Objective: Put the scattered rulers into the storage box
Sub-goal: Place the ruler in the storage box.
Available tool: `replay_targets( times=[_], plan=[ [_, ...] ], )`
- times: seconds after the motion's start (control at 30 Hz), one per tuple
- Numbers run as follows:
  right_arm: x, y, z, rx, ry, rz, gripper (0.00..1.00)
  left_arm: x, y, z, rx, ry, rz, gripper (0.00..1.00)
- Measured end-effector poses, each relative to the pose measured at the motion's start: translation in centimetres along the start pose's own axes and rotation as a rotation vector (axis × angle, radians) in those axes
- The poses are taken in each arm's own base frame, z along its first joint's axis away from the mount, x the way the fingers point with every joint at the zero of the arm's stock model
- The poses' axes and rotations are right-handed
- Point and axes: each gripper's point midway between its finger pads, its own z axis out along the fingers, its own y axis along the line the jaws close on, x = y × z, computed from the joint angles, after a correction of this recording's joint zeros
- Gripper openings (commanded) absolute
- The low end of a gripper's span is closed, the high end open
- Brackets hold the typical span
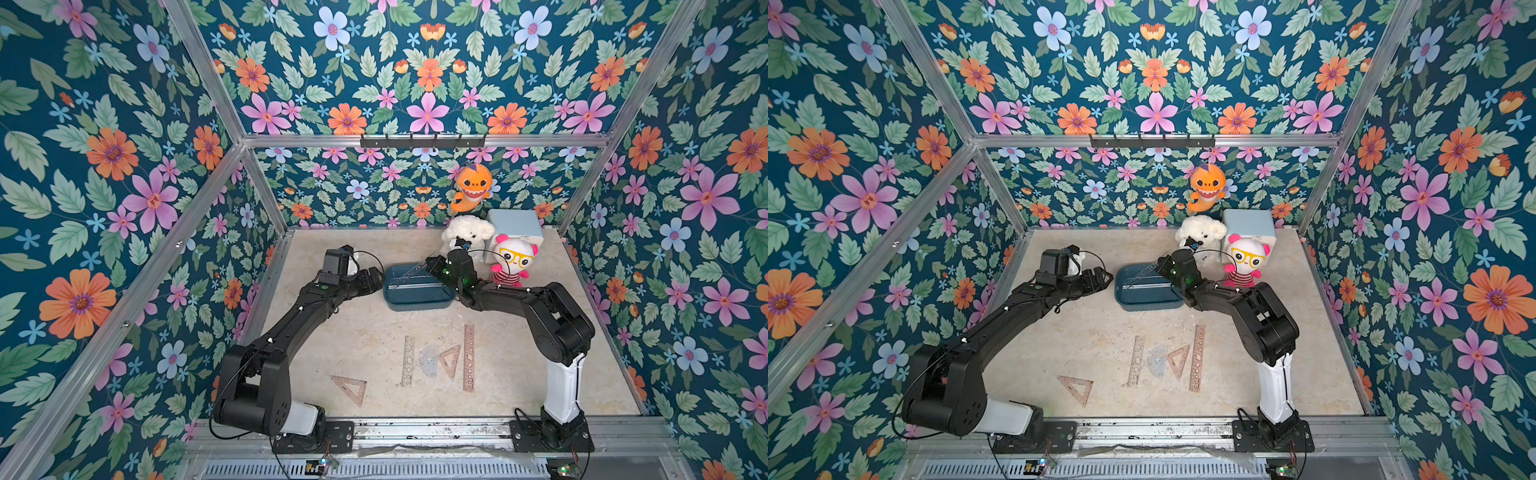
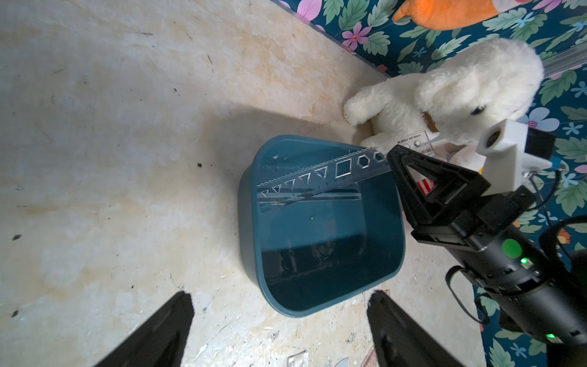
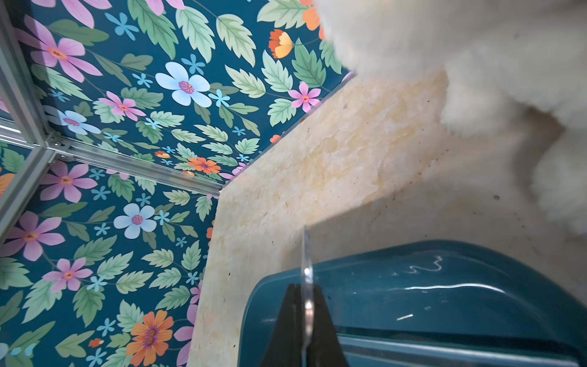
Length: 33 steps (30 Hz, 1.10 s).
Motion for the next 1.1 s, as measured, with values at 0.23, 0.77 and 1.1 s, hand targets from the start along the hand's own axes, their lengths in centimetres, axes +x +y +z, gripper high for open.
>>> replay_targets(
  times=[0.23,0.77,1.1],
  plan=[
    [1.2,-0.9,0.5,0.025,0.027,-0.012,0.19,0.2,0.2,0.1,-0.001,0.006,-0.003,0.91],
    [-0.4,1.8,-2.0,0.070,0.099,-0.126,0.65,0.4,-0.3,-0.1,0.024,0.013,-0.004,0.91],
    [-1.3,2.0,-4.4,0.114,0.116,-0.175,0.64,0.5,-0.4,-0.1,0.029,0.018,-0.006,0.89]
  ],
)
